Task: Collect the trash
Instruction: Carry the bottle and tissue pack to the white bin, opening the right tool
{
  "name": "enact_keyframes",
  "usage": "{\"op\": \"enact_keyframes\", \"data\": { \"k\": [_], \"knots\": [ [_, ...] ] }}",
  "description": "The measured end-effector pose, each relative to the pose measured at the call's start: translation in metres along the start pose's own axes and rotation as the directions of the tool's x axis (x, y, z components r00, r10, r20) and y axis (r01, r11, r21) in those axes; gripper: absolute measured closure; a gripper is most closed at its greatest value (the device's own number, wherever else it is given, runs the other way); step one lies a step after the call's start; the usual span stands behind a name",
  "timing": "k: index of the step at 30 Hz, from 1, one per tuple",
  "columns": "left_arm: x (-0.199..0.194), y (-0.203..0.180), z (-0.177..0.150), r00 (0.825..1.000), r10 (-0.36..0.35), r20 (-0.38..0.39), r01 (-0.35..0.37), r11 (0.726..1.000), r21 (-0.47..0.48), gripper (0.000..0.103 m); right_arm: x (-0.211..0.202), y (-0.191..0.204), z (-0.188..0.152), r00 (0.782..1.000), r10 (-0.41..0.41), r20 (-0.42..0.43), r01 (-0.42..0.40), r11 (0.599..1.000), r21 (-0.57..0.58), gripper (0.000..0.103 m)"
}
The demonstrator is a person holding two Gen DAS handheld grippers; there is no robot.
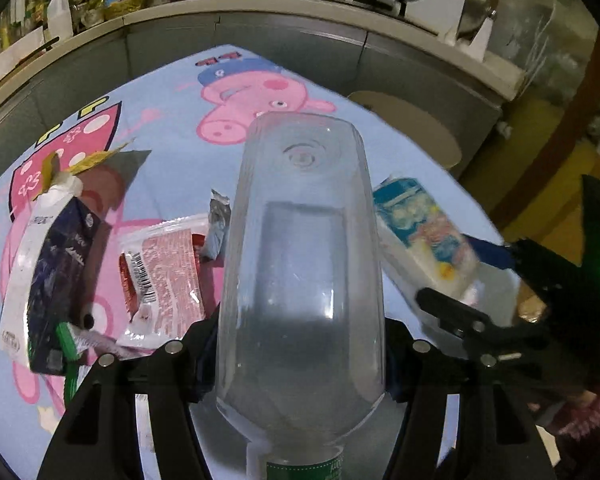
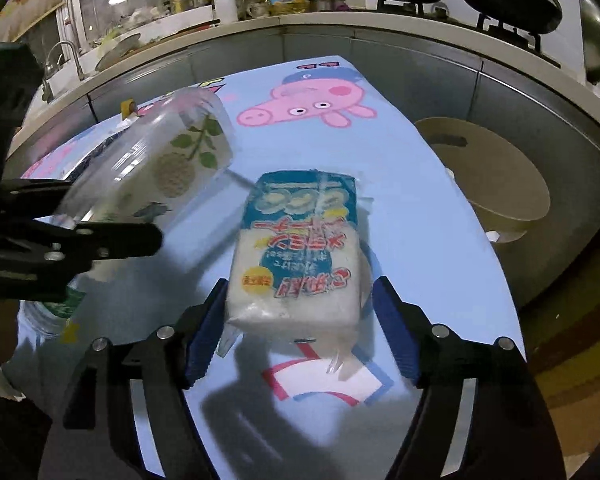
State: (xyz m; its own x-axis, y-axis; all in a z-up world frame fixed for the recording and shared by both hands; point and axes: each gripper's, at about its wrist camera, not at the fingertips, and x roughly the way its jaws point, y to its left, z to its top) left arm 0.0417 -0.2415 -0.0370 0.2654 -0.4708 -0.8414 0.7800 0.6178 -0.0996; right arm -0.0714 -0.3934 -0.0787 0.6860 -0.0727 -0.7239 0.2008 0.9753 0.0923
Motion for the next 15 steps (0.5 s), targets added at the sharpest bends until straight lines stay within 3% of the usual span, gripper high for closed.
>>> {"op": "enact_keyframes", "data": {
  "k": [9,10,11,15],
  "knots": [
    [0.000,-0.005,-0.012,0.996,0.084,-0.020,-0.083,0.996,0.021,0.034,0.007,-0.007,-0.004,0.998,0.051,0.038,-0.051,0.999,0.007,0.030],
    [-0.001,-0.006,-0.014,0.997,0.071,-0.024,-0.070,0.997,0.026,0.039,0.007,-0.008,-0.004,0.997,0.056,0.044,-0.057,0.998,0.008,0.033],
    [-0.001,-0.007,-0.015,0.997,0.072,-0.026,-0.071,0.997,0.031,0.040,0.007,-0.009,-0.004,0.996,0.068,0.049,-0.069,0.998,0.007,0.045],
    [0.001,-0.013,-0.012,0.996,0.084,-0.033,-0.081,0.994,0.073,0.041,0.004,-0.011,-0.004,0.994,0.071,0.087,-0.073,0.997,0.019,0.047]
  ]
}}
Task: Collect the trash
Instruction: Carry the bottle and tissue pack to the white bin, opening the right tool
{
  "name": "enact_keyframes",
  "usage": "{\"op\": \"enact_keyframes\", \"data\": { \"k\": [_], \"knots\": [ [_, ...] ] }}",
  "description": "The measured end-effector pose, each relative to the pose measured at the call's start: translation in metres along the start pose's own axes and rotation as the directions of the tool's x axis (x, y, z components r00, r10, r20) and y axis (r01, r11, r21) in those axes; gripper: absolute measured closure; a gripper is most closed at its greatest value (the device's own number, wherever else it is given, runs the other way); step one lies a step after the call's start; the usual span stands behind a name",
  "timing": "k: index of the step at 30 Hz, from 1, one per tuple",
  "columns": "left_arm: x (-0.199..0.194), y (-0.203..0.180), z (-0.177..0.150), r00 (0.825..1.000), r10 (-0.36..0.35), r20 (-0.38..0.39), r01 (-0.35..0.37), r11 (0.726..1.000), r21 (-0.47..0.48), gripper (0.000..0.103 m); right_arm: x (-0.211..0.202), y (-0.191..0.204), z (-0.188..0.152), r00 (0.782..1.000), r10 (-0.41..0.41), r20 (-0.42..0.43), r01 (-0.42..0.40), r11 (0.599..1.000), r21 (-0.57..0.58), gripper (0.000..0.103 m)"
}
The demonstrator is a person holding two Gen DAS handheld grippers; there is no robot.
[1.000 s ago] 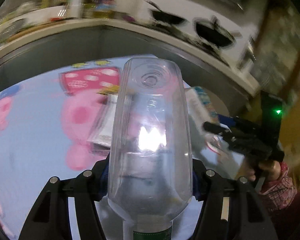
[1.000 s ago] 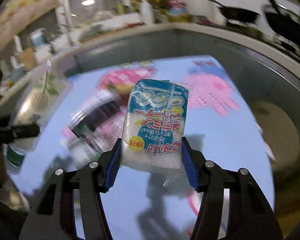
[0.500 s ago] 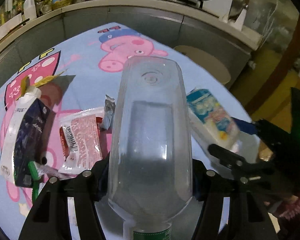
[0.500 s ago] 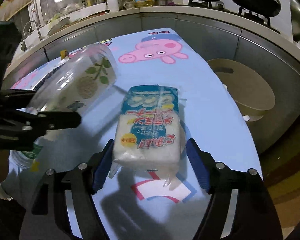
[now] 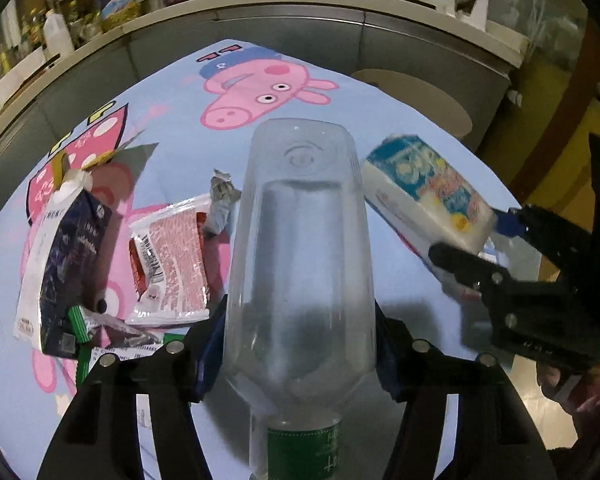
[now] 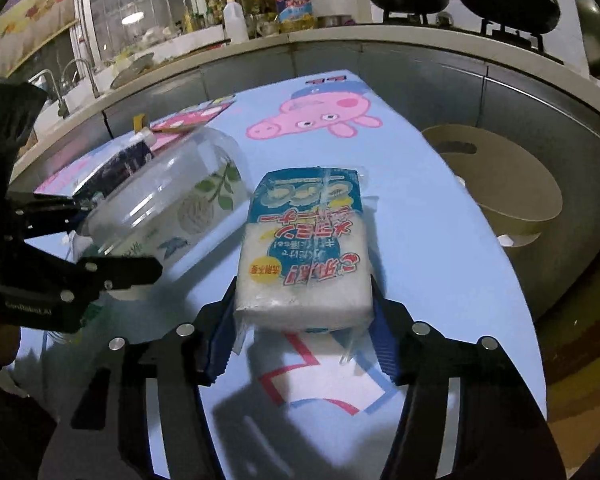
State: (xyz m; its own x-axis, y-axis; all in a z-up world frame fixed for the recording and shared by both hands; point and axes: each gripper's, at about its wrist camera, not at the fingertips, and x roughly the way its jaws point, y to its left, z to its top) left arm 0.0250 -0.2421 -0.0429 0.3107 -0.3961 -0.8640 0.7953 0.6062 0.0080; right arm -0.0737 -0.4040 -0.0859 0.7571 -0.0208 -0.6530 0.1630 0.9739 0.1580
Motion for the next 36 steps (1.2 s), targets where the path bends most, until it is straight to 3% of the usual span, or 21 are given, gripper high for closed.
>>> {"op": "enact_keyframes", "data": {
  "k": [5,9,12,17,20,22,23,24,26,31,36],
  "knots": [
    [-0.002,-0.010,0.032,0.997,-0.077,0.013,0.077,0.997,0.015,0.041,-0.009,-0.027,0.009,0.998,-0.019,0.067,0.012,0.995,0.101,0.047],
    [0.006,-0.028,0.081,0.986,-0.166,0.010,0.165,0.985,0.055,0.041,-0.011,-0.070,0.020,0.996,-0.029,0.087,0.008,0.974,0.227,0.047],
    [0.023,-0.048,0.119,0.983,-0.185,-0.001,0.184,0.977,0.110,0.040,-0.012,-0.103,0.032,0.994,-0.048,0.099,0.016,0.952,0.305,0.047],
    [0.073,-0.073,0.182,0.959,-0.266,-0.102,0.275,0.958,0.085,0.040,0.003,-0.159,0.053,0.992,-0.097,0.075,0.060,0.916,0.396,0.047],
    [0.100,-0.083,0.204,0.949,-0.282,-0.140,0.294,0.953,0.070,0.039,0.014,-0.180,0.060,0.991,-0.123,0.054,0.089,0.903,0.421,0.046],
    [0.114,-0.090,0.214,0.947,-0.279,-0.156,0.293,0.953,0.074,0.038,0.022,-0.189,0.067,0.990,-0.133,0.040,0.105,0.903,0.417,0.044],
    [0.119,-0.093,0.218,0.949,-0.275,-0.157,0.288,0.955,0.074,0.027,0.026,-0.191,0.069,0.990,-0.135,0.035,0.108,0.903,0.417,0.041],
    [0.124,-0.095,0.224,0.956,-0.253,-0.148,0.266,0.961,0.072,0.023,0.030,-0.194,0.071,0.989,-0.144,0.025,0.120,0.900,0.418,0.038],
    [0.126,-0.093,0.232,0.966,-0.230,-0.116,0.238,0.969,0.060,0.021,0.033,-0.197,0.072,0.985,-0.169,0.024,0.142,0.892,0.429,0.032],
    [0.106,-0.079,0.234,0.967,-0.252,-0.041,0.253,0.967,0.023,0.022,0.029,-0.199,0.061,0.984,-0.164,0.063,0.117,0.879,0.462,0.032],
    [0.093,-0.061,0.232,0.967,-0.255,-0.001,0.254,0.967,-0.010,0.024,0.016,-0.194,0.056,0.979,-0.168,0.114,0.092,0.868,0.489,0.038]
  ]
}}
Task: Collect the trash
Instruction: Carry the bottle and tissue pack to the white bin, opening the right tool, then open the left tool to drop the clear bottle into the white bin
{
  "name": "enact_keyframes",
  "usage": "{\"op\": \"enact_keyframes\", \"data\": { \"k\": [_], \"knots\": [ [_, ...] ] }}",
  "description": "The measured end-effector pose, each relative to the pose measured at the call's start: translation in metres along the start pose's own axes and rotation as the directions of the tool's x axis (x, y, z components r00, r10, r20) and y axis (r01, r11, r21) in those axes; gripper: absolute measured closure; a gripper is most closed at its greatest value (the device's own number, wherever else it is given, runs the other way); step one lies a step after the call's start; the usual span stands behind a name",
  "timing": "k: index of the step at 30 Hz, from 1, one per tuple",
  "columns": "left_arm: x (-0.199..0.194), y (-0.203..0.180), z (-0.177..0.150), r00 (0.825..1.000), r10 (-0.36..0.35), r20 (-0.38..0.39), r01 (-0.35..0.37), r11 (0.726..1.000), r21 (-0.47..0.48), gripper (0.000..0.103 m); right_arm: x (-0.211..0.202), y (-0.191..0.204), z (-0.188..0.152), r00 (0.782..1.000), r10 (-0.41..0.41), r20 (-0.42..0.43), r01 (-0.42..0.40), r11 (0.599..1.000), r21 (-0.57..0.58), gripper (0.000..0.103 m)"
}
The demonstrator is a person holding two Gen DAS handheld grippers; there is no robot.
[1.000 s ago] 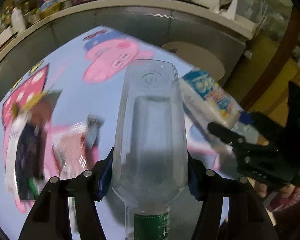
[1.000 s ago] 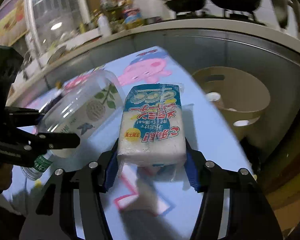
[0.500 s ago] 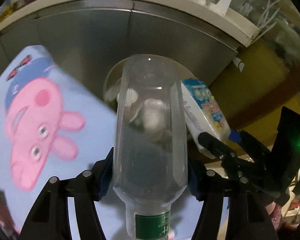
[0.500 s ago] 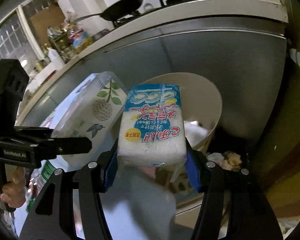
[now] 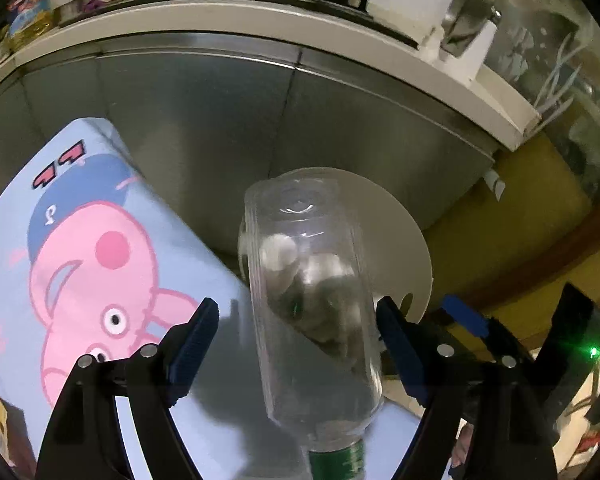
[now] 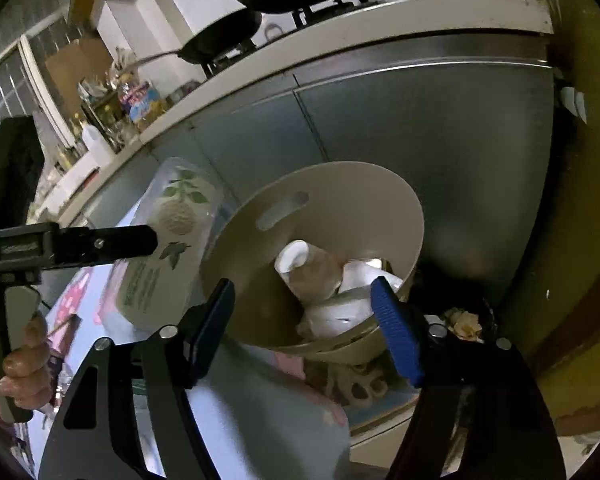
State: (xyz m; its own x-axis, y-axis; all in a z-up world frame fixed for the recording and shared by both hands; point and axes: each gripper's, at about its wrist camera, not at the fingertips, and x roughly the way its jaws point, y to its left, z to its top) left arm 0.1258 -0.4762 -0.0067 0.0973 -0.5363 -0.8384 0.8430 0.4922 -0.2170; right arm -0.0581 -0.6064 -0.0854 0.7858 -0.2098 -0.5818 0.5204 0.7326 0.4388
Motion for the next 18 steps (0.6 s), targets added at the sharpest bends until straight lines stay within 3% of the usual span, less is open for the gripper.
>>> {"op": "enact_keyframes", "data": {
  "k": [5,12,16,18],
  "knots": [
    [0.010,-0.003,-0.004,1.000,-0.005,-0.001,0.005,1.000,0.009,0.038,-0.004,0.018,-0.010,1.000,0.009,-0.005,-0.010,0.999,-0.053,0.043],
    [0.034,-0.043,0.006,1.000,0.022,-0.010,-0.020,0.990,0.141,0.040,-0.016,0.037,-0.033,1.000,0.025,0.018,-0.023,0.997,-0.073,0.044],
    [0.045,-0.056,0.026,0.998,0.063,-0.022,-0.059,0.989,0.136,0.037,-0.022,0.038,-0.038,0.999,0.018,0.039,-0.015,0.997,-0.074,0.044],
    [0.036,-0.056,0.034,0.999,0.039,-0.003,-0.038,0.993,0.115,0.037,-0.021,0.037,-0.038,0.999,0.023,0.038,-0.021,0.997,-0.068,0.044]
  ]
}}
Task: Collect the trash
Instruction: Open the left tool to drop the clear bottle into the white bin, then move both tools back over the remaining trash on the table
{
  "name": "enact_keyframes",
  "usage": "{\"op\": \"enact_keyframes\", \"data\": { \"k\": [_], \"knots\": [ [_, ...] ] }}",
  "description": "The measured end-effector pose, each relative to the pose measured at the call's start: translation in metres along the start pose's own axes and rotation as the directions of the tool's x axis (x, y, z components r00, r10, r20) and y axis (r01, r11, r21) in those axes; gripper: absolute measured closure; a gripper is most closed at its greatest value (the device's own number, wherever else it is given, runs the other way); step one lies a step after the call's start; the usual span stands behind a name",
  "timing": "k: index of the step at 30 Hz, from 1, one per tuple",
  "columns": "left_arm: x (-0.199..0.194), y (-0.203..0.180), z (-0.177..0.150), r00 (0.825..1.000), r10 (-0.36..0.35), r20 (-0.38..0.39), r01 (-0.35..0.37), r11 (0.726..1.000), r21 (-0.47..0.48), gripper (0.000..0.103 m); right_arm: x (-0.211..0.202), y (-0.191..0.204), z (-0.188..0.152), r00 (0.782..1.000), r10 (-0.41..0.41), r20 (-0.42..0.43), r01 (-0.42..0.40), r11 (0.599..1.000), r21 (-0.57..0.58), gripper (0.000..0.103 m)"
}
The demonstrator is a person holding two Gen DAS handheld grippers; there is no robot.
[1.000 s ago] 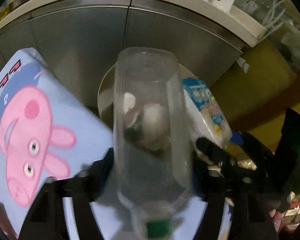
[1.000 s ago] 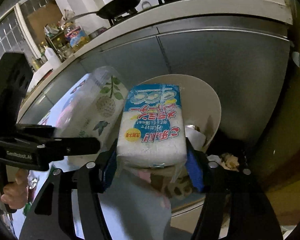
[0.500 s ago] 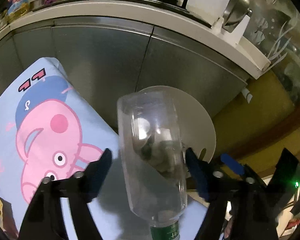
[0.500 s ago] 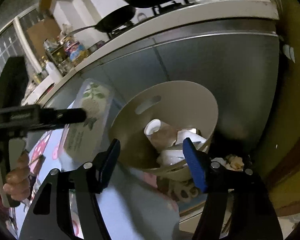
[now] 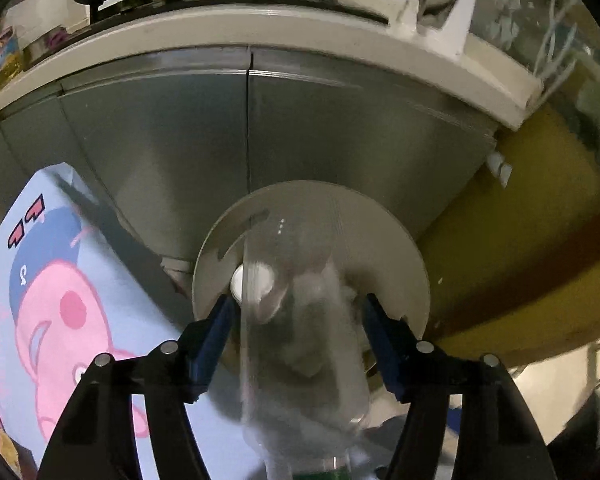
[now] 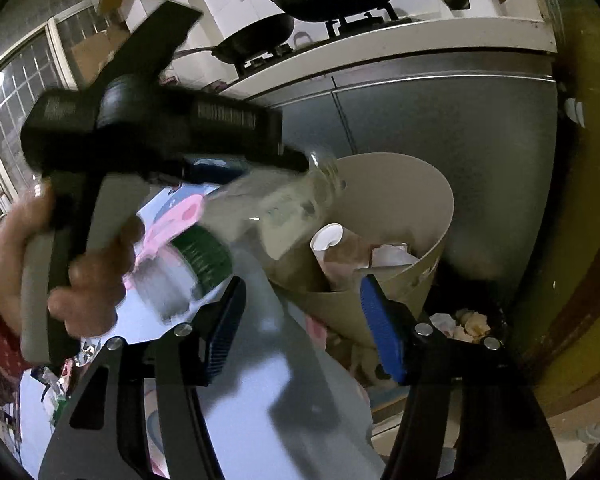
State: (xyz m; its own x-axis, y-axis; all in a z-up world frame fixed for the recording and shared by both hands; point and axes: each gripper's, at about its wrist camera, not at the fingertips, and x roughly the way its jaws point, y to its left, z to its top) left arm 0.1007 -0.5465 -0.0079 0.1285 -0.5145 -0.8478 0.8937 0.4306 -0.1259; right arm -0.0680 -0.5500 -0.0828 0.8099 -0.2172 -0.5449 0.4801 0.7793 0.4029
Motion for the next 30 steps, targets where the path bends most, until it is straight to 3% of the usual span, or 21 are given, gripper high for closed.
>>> {"op": "enact_keyframes", "data": {
  "k": [4,9,13,16,20,23,26,30],
  "knots": [
    [-0.025,0.002,0.006,0.998,-0.015,0.068,0.016,1.000,-0.012,0.029,0.001,-0.003,-0.002,1.000,0.010,0.000,-0.010,1.000,0.015,0.044],
    [-0.061,0.018,0.004,0.991,-0.045,0.128,0.057,0.994,-0.089,0.032,-0.002,-0.002,-0.003,1.000,0.011,0.013,-0.011,1.000,0.004,0.045],
    [-0.122,0.035,-0.023,0.967,-0.090,0.238,0.119,0.987,-0.110,0.032,-0.008,-0.002,-0.005,1.000,0.014,0.021,-0.014,1.000,0.011,0.045],
    [-0.176,0.058,-0.057,0.944,-0.072,0.323,0.121,0.984,-0.133,0.032,-0.010,0.003,-0.007,0.999,0.030,0.016,-0.030,0.999,0.013,0.045],
    [-0.232,0.096,-0.104,0.923,0.016,0.385,0.070,0.975,-0.209,0.032,-0.018,0.022,-0.009,0.997,0.072,0.022,-0.072,0.997,-0.013,0.045],
    [-0.270,0.129,-0.153,0.907,0.142,0.396,-0.018,0.953,-0.301,0.032,-0.022,0.041,-0.012,0.994,0.111,0.017,-0.110,0.993,-0.043,0.045],
    [-0.292,0.156,-0.199,0.898,0.244,0.366,-0.094,0.919,-0.382,0.032,-0.024,0.063,-0.018,0.990,0.141,-0.003,-0.141,0.987,-0.076,0.045],
    [-0.295,0.185,-0.255,0.902,0.324,0.284,-0.167,0.870,-0.463,0.032,-0.022,0.095,-0.028,0.981,0.189,-0.053,-0.194,0.974,-0.116,0.046]
  ]
}}
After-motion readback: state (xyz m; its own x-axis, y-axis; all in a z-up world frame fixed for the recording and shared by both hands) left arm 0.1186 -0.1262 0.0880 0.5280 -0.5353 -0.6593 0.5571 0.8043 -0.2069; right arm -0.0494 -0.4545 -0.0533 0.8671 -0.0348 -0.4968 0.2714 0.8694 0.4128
